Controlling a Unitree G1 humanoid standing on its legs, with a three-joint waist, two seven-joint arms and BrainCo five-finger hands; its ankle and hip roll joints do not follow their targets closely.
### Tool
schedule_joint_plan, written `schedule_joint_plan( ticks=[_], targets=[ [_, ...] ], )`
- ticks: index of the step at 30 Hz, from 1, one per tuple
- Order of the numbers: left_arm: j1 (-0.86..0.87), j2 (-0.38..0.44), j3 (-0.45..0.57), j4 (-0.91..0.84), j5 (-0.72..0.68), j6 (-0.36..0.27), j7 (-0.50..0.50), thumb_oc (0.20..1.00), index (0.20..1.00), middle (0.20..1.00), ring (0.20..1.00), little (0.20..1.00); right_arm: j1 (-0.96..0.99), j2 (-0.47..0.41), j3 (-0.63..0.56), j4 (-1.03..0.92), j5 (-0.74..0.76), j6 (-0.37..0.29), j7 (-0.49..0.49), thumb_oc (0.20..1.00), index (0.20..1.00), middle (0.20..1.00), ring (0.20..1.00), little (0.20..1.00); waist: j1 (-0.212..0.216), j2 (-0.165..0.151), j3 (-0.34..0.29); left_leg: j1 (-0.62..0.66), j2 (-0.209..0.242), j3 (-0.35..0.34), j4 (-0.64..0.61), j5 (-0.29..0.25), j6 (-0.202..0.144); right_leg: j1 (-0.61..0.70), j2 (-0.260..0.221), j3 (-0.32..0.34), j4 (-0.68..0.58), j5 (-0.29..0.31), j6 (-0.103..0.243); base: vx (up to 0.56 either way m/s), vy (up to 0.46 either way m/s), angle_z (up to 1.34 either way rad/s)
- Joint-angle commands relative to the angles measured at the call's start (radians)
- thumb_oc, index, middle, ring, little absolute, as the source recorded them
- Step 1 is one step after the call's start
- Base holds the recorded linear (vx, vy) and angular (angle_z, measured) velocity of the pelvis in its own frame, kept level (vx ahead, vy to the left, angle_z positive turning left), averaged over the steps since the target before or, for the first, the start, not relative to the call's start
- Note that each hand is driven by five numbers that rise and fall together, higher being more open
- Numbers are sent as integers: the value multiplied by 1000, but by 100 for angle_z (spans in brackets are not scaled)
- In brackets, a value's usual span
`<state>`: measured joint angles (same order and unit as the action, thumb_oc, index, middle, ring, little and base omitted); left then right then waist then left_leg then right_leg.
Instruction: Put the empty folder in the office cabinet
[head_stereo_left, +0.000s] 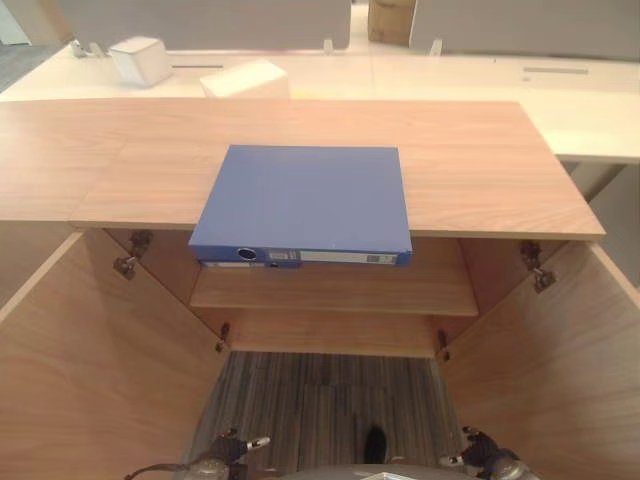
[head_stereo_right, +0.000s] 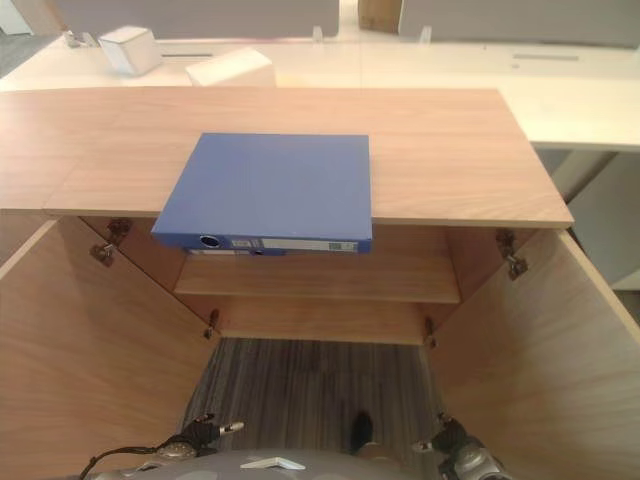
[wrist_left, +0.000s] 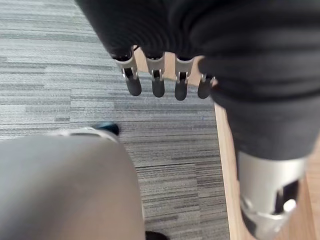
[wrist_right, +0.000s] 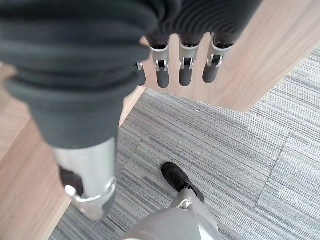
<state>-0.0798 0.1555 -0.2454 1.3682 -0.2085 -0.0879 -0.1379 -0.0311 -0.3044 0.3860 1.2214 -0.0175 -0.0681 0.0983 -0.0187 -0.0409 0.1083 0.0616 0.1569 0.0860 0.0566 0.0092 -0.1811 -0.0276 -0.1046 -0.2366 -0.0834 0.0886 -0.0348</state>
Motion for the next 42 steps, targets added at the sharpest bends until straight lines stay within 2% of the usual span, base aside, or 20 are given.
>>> schedule_joint_plan(
  ticks=[1, 6, 10, 13, 14, 15, 18, 20, 23, 24, 33, 42],
  targets=[
    [21, 48, -23, 36, 44, -6, 11, 1000, 1000, 1000, 1000, 1000, -5, 6, 21, 52, 29, -18, -7, 1000, 1000, 1000, 1000, 1000, -16, 33, -47, -34, 4, 27, -39, 1, 63, -4, -65, 69, 68, -27, 156, 18, 68, -23],
    [27, 59, -33, 33, 90, -16, 21, 1000, 1000, 1000, 1000, 1000, 8, 10, 18, 49, 12, -17, -7, 1000, 1000, 1000, 1000, 1000, -21, 40, -58, 14, -16, 55, -105, 2, 72, -1, -77, 75, 65, -10, 169, 1, 123, -16],
    [-3, 86, -51, 1, 120, -34, 52, 1000, 1000, 1000, 1000, 1000, -2, 12, 20, 32, -12, -16, -16, 1000, 1000, 1000, 1000, 1000, -27, 33, -46, 29, -65, 60, -144, -23, 101, -50, -118, 91, 80, 41, 208, -67, 172, -7],
    [-11, 95, -56, -7, 139, -37, 60, 1000, 1000, 1000, 1000, 1000, -7, 12, 20, 29, -20, -15, -18, 1000, 1000, 1000, 1000, 1000, -29, 31, -39, 34, -75, 67, -144, -30, 109, -70, -128, 104, 98, 53, 217, -72, 111, -9],
    [-148, 138, -85, -10, 144, -19, 101, 1000, 1000, 1000, 1000, 1000, -45, 14, 40, 17, -28, -11, -13, 1000, 1000, 1000, 1000, 1000, -48, 29, -11, 51, -80, 109, -144, -36, 124, -116, -144, 122, 193, 57, 241, -196, 162, -23],
    [-44, 133, -80, -112, 170, -52, 107, 1000, 1000, 1000, 1000, 1000, -32, 11, 31, -7, -30, -8, -32, 1000, 1000, 1000, 1000, 1000, -21, 35, 5, 49, -85, 110, -144, -31, 139, -102, -159, 102, 226, 32, 235, -244, 167, -60],
    [48, 121, -89, -202, 197, -66, 113, 1000, 1000, 1000, 1000, 1000, -22, 6, 19, -8, -54, -18, -42, 1000, 1000, 1000, 1000, 1000, 11, 40, 2, 26, -91, 89, -133, -19, 143, -51, -168, 87, 237, 7, 229, -127, -7, -42],
    [67, 123, -95, -226, 221, -70, 123, 1000, 1000, 1000, 1000, 1000, -27, 4, 25, -1, -74, -17, -45, 1000, 1000, 1000, 1000, 1000, 38, 36, -14, 6, -90, 88, -125, -11, 138, -3, -174, 65, 203, -14, 225, -40, -86, 40],
    [97, 134, -99, -275, 248, -72, 116, 1000, 1000, 1000, 1000, 1000, -20, 2, 36, -7, -96, -17, -44, 1000, 1000, 1000, 1000, 1000, 51, 33, -33, 0, -83, 89, -124, -6, 132, 27, -166, 49, 151, -27, 220, -13, -99, 1],
    [124, 148, -86, -324, 252, -78, 109, 1000, 1000, 1000, 1000, 1000, -17, -7, 37, -16, -97, -21, -39, 1000, 1000, 1000, 1000, 1000, 59, 32, -39, -10, -59, 87, -123, 11, 115, 37, -145, 44, 112, -37, 215, -60, -124, -2],
    [278, 230, -3, -574, 337, -94, 108, 1000, 1000, 1000, 1000, 1000, 36, -50, -4, -59, -102, -38, -34, 1000, 1000, 1000, 1000, 1000, 78, 50, -49, -17, 4, 54, -139, 51, 72, 97, -94, -7, 44, -56, 193, -37, -93, 6],
    [353, 278, 63, -703, 450, -113, 150, 1000, 1000, 1000, 1000, 1000, 47, -57, -18, -74, -101, -46, -32, 1000, 1000, 1000, 1000, 1000, 88, 62, -60, -11, 26, 47, -144, 57, 55, 131, -80, -28, 11, -59, 187, -3, -19, 6]
  ],
)
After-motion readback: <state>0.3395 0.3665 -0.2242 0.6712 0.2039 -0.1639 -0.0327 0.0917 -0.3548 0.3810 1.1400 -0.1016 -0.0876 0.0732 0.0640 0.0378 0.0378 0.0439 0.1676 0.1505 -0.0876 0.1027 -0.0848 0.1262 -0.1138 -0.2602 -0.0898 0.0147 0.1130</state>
